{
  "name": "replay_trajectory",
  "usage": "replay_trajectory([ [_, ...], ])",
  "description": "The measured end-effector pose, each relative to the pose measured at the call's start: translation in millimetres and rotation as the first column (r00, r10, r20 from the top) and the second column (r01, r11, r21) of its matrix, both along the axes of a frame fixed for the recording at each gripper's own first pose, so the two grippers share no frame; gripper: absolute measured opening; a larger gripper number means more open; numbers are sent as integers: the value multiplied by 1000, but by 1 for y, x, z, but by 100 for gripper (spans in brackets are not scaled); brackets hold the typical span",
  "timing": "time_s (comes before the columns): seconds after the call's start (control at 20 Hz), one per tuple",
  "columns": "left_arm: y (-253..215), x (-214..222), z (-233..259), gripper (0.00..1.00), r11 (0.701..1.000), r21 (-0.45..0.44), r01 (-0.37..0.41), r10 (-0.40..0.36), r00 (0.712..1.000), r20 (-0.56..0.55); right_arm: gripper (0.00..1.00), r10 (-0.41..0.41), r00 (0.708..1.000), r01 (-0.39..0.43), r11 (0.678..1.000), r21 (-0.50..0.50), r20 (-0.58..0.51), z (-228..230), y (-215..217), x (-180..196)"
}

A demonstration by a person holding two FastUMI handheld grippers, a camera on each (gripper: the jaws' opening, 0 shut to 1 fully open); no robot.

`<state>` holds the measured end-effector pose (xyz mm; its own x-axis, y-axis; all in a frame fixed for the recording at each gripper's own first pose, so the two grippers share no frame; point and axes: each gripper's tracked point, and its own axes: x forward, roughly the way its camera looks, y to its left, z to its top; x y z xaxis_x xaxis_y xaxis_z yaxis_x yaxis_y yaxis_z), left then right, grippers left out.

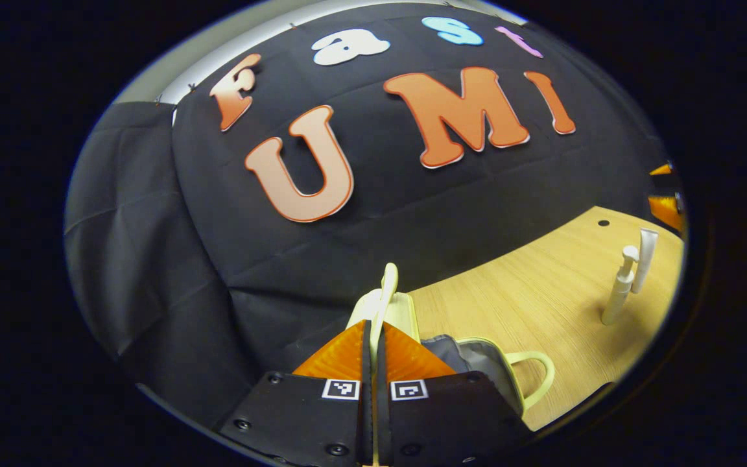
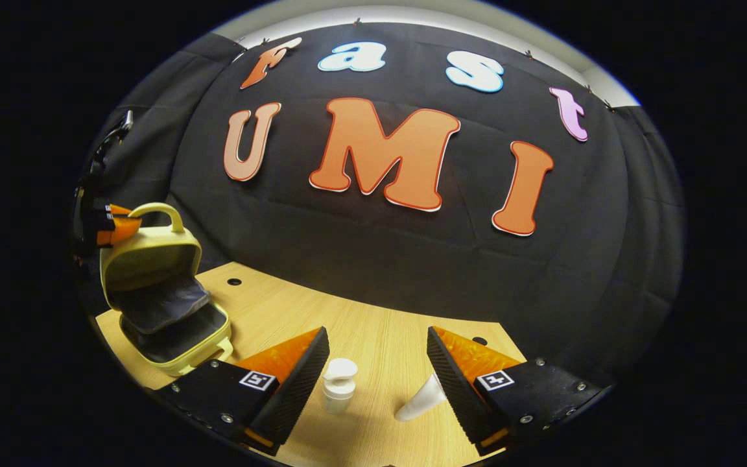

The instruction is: First open the suitcase, pack the skin care products into it, and then close the suitcase.

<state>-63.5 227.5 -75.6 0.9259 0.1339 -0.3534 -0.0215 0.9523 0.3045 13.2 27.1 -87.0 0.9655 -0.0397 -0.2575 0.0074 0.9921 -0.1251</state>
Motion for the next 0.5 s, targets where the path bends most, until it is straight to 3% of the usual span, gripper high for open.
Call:
replay_trajectory([
  [0.5,143,15,-4,3,981,-103,-166,165,986,-15,97,-25,998,26,1000,12,-61,-11,28,8],
])
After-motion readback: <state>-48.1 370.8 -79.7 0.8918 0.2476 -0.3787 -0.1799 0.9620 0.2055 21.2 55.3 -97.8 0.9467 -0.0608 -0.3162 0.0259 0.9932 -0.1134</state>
